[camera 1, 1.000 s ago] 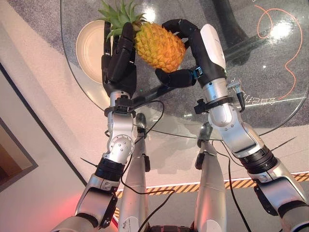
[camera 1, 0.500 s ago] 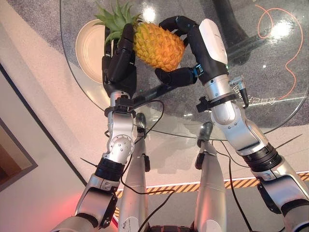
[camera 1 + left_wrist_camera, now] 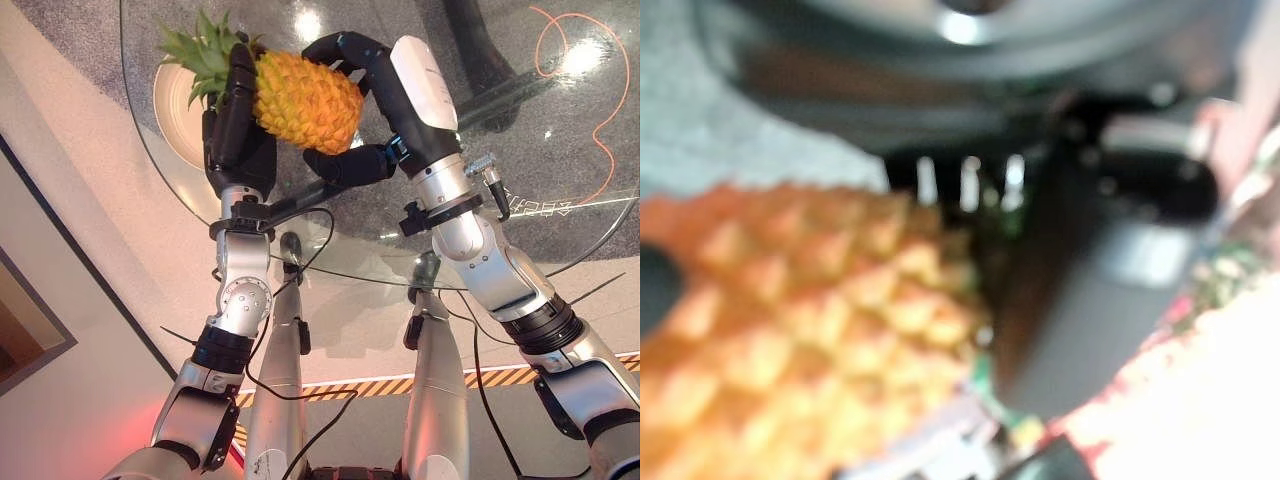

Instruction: Pick up the fruit to the plate

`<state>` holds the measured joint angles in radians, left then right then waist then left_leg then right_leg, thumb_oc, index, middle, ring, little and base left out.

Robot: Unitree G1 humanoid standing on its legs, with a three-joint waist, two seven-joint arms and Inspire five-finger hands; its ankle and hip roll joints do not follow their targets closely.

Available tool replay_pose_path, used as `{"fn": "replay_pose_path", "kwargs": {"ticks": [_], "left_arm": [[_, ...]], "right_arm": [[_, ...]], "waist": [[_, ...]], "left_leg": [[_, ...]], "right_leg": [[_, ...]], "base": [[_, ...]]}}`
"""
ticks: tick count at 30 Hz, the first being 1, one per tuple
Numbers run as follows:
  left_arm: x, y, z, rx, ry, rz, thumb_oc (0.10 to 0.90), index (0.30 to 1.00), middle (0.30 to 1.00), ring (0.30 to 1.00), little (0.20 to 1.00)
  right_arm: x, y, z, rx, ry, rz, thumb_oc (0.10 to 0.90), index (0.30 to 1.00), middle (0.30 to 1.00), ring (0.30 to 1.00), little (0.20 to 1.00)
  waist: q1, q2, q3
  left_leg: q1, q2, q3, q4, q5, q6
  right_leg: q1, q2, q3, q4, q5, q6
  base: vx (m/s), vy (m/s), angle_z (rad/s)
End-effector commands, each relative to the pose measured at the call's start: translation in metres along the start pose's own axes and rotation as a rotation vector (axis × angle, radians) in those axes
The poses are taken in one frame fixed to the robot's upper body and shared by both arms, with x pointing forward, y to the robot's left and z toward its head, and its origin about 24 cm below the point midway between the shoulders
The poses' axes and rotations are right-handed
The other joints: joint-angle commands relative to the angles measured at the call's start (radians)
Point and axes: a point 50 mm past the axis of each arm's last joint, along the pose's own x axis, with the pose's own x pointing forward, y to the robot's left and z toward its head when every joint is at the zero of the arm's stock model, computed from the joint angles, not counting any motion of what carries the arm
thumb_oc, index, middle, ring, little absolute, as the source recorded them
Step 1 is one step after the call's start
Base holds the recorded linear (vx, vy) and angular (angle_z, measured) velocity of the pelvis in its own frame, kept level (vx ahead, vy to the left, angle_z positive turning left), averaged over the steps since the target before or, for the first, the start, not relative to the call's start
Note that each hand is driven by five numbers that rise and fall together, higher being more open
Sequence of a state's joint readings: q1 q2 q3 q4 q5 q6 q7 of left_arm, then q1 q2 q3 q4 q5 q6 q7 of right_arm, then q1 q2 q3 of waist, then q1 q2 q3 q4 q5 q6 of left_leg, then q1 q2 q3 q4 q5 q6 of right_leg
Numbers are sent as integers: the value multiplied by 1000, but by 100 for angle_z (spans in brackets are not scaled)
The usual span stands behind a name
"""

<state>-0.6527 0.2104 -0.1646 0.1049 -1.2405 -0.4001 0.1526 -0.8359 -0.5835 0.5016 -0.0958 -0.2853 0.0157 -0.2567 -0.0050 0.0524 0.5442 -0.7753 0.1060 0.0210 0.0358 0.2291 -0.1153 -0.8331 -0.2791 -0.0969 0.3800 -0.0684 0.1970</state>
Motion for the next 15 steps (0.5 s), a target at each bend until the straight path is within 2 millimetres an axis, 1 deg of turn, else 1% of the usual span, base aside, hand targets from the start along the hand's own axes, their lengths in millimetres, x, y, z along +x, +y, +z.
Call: {"fn": "replay_pose_path", "kwargs": {"ticks": [1,2,3,7,8,9,10,11,12,15], "left_arm": [[8,-68,6,4,-44,-380,100,300,300,300,200],[7,-66,7,2,-47,-377,100,300,300,300,200],[8,-67,7,1,-50,-382,100,300,300,300,200],[8,-68,7,-3,-61,-385,100,300,300,300,200],[7,-67,7,-5,-62,-383,100,300,300,300,200],[7,-66,7,-5,-65,-383,100,300,300,300,200],[7,-67,7,-4,-67,-384,100,300,300,300,200],[8,-68,8,-3,-71,-389,100,300,300,300,200],[8,-68,8,-2,-73,-390,100,300,300,300,200],[8,-68,8,-2,-77,-386,100,300,300,300,200]], "right_arm": [[18,-32,100,86,-535,-135,100,300,300,300,200],[17,-31,99,87,-530,-135,100,300,300,300,200],[18,-32,100,85,-533,-138,100,300,300,300,200],[19,-33,99,80,-527,-142,100,300,300,300,200],[18,-33,97,81,-519,-145,100,300,300,300,200],[19,-33,97,82,-512,-148,119,316,316,316,219],[19,-33,96,82,-505,-152,517,658,658,658,617],[20,-34,96,80,-499,-160,712,825,825,825,812],[20,-35,94,86,-489,-168,800,900,900,900,900],[21,-35,91,99,-459,-184,800,900,900,900,900]], "waist": [[15,-53,-24],[15,-53,-24],[14,-53,-24],[14,-54,-24],[14,-54,-24],[14,-54,-24],[14,-54,-24],[13,-54,-24],[13,-55,-24],[13,-54,-24]], "left_leg": [[0,18,-22,71,-71,-24],[8,19,-23,71,-79,-24],[0,17,-24,71,-71,-23],[3,17,-23,69,-72,-24],[12,18,-22,69,-80,-25],[12,19,-22,70,-80,-25],[12,19,-22,70,-81,-25],[3,18,-23,69,-73,-24],[3,18,-23,70,-73,-24],[13,18,-23,66,-81,-24]], "right_leg": [[65,23,-58,-204,211,6],[72,23,-57,-202,204,7],[65,23,-57,-205,211,6],[69,23,-56,-208,212,6],[76,23,-56,-206,204,8],[76,23,-55,-205,203,7],[76,23,-55,-205,203,7],[68,23,-54,-207,211,6],[67,24,-55,-207,211,6],[74,25,-55,-206,203,7]], "base": [[0,0,0],[0,0,0],[0,0,0],[0,0,0],[0,0,0],[0,0,0],[0,0,0],[0,0,0],[0,0,0],[0,0,0]]}}
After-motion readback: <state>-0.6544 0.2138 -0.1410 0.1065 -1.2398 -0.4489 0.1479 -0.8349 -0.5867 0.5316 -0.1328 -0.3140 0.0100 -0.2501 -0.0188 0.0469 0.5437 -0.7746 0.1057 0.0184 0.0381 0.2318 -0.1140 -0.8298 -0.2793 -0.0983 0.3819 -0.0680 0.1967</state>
